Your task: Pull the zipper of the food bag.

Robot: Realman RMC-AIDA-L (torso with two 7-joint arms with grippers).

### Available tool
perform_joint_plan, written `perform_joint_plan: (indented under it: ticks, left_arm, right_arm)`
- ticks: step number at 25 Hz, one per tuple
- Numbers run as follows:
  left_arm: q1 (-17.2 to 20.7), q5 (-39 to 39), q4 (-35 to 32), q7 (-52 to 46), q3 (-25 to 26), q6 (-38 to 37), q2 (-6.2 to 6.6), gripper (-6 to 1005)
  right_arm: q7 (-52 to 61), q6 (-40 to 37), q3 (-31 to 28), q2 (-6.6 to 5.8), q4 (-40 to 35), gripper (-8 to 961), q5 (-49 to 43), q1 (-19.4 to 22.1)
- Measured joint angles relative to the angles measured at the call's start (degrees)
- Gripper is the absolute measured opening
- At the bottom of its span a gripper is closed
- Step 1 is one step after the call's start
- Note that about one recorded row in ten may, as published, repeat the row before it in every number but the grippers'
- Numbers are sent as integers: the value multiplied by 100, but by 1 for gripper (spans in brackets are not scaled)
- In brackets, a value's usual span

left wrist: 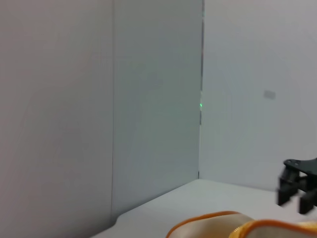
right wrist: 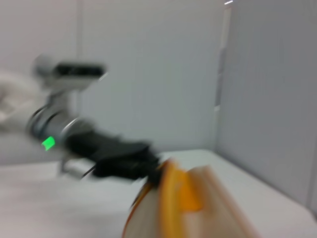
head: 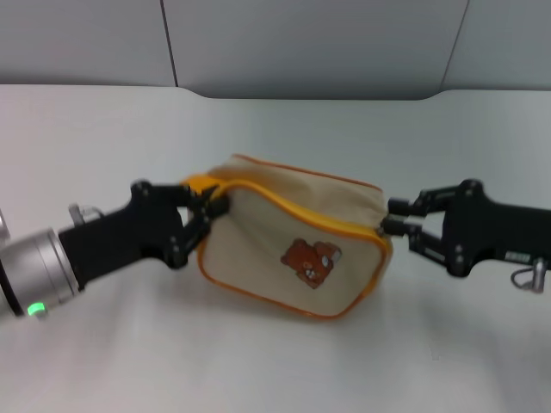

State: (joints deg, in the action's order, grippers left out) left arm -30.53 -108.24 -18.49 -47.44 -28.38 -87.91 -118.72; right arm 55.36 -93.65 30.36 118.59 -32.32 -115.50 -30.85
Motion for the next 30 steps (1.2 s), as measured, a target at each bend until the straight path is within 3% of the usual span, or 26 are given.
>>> perform_joint_plan:
  ticks: [5, 9, 16, 21, 23, 26, 28, 29, 30]
  left_arm:
    - [201, 242, 811, 462, 47, 126, -17, 83]
    - [353, 312, 1075, 560, 29, 390, -28, 83]
    - [470, 310, 1162, 532, 35, 606, -20, 82]
    - [615, 315, 1029, 528, 158, -23, 12, 239]
    - [683, 317, 882, 492, 245, -485, 20, 480]
    - [682, 213, 497, 90, 104, -1133, 69, 480]
    - [608, 70, 216, -338, -194, -1316, 112, 480]
    - [511, -44, -21, -753, -589, -1386, 160, 480]
    - [511, -44, -21, -753, -589, -1386, 160, 480]
  right_arm:
    - [159, -96, -489, -2, 180, 212, 88, -4]
    - [295, -478, -595, -180, 454, 406, 277, 55]
    - [308, -633, -628, -246, 561, 537, 291, 134]
    - [306, -635, -631, -249, 560, 631, 292, 148]
    - [309, -726, -626, -249, 563, 677, 292, 163]
    - [342, -1058, -586, -278, 568, 745, 271, 193]
    - [349, -1363, -540, -317, 568, 745, 205, 207]
    - [347, -1698, -437, -344, 569, 745, 30, 227]
    - [347, -1698, -437, -344, 569, 745, 30, 227]
